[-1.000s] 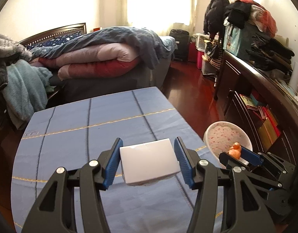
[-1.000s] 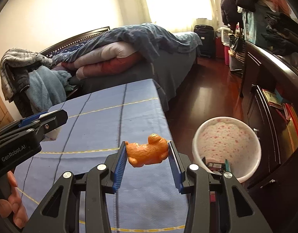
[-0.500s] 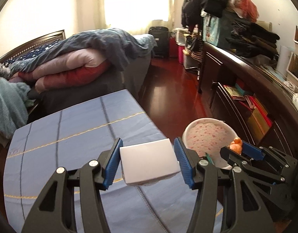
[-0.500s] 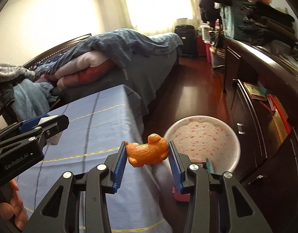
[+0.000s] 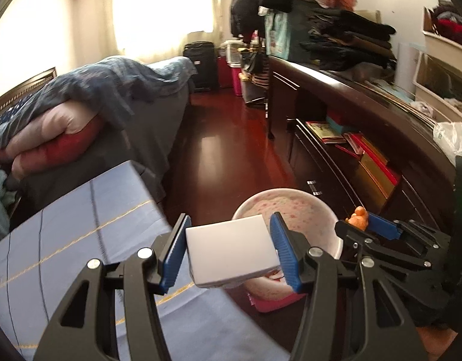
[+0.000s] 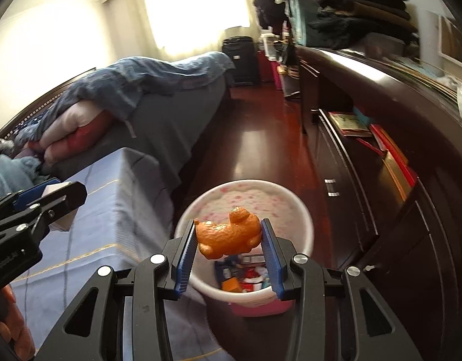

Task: Collect trash
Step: 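Carry both items to the wastebasket and open both tools to drop them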

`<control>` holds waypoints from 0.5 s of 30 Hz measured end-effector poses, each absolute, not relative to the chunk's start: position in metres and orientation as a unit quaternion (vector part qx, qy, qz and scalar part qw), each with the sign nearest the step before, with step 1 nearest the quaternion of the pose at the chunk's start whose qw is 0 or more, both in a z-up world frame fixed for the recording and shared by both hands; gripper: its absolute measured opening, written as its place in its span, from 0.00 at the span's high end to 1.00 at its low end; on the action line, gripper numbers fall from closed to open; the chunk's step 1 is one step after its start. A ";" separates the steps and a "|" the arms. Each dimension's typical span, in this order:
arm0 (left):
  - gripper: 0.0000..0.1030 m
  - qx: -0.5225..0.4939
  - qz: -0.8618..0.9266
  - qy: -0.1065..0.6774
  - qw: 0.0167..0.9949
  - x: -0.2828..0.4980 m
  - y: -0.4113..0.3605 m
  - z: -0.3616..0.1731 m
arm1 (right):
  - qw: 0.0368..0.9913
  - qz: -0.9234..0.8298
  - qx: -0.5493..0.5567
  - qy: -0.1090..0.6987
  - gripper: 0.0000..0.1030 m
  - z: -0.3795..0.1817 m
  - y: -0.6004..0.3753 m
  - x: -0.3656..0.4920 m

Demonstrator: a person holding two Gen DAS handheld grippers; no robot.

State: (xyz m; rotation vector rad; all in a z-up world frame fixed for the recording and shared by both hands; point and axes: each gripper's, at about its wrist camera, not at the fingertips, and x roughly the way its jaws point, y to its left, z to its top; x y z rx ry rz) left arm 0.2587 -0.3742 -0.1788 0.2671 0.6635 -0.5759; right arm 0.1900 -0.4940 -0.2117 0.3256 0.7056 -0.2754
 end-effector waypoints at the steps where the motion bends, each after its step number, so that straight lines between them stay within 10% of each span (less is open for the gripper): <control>1: 0.46 0.129 -0.286 0.320 0.894 0.260 -0.381 -0.180 | 0.915 -0.137 0.159 0.344 0.59 -0.213 -0.497 0.190; 15: 0.46 0.126 -0.304 0.345 0.879 0.300 -0.447 -0.201 | 0.905 -0.163 0.165 0.355 0.59 -0.239 -0.534 0.216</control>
